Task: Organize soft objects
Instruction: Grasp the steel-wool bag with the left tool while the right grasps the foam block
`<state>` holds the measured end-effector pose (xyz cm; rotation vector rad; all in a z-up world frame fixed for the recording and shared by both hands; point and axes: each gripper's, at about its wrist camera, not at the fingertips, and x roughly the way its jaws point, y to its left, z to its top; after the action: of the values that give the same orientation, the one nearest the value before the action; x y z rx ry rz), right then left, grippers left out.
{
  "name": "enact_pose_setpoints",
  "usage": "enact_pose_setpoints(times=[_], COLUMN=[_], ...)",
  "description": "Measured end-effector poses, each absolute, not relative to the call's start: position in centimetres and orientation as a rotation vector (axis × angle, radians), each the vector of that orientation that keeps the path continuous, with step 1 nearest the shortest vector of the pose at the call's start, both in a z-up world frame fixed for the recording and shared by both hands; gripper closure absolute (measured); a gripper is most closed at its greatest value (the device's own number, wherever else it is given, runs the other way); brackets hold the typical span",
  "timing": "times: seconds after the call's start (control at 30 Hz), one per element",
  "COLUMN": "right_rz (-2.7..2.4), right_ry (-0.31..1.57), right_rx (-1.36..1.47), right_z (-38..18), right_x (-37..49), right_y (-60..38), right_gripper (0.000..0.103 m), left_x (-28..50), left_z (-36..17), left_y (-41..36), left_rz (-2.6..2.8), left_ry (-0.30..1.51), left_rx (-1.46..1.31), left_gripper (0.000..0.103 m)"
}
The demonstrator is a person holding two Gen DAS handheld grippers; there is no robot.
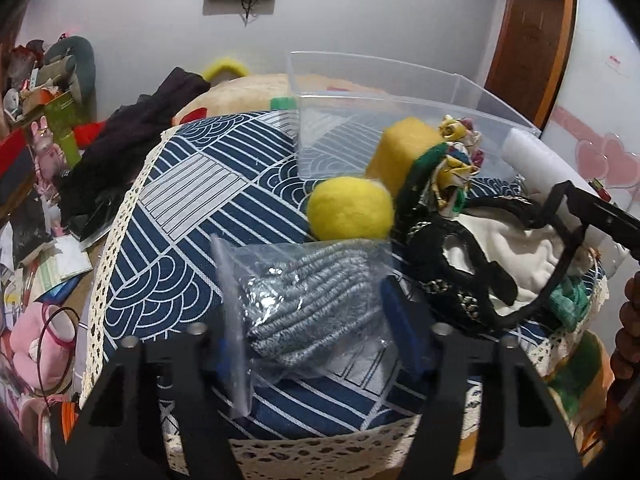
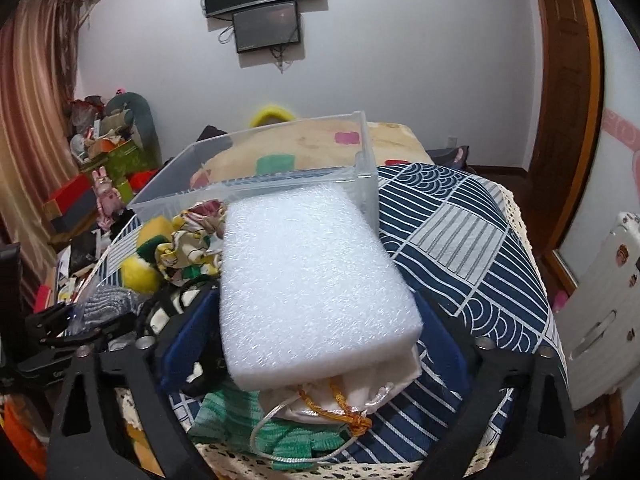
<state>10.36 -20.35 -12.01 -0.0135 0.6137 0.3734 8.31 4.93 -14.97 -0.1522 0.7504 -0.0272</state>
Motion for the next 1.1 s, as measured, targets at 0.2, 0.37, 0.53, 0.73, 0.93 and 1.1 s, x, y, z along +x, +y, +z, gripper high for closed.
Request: enact_pose_setpoints(times=[0.2, 0.37, 0.53, 0.73, 0.93, 1.1], right_rz=[0.395, 0.416, 0.421, 0.407, 0.407, 0.404], right_ry=[0.605, 0.618, 0.634, 0.605, 0.55, 0.506], right_rx=[-0.055, -0.062, -0.021, -0.071, -0.088, -0.09], right_z=[-11.6, -11.7, -11.8, -11.6, -10.7, -9.5], right_x=[10.3, 10.0, 9.8, 9.1, 8.3, 8.0], right_y=[-19.5, -19.9, -21.2, -21.1, -20.8, -20.5], right_gripper=[0.016, 0.014, 0.005, 0.02, 0.021, 0.021], left_x=[7.2, 6.0, 4.9, 4.1, 3.5, 3.2], left_z=[-13.8, -12.3, -10.8, -9.3, -7.3, -5.7], left_y=[4.5, 4.5, 4.4, 4.2, 4.5, 4.3], left_rz=[-0.037, -0.028, -0.031, -0.031, -0.033, -0.035], left_ry=[0.719, 0.675, 0.636, 0.597, 0.541, 0.492], left_rx=[-0.144, -0.14, -0.139, -0.129, -0.133, -0.123], left_gripper=[0.054, 0.055, 0.055, 0.056, 0.056, 0.056])
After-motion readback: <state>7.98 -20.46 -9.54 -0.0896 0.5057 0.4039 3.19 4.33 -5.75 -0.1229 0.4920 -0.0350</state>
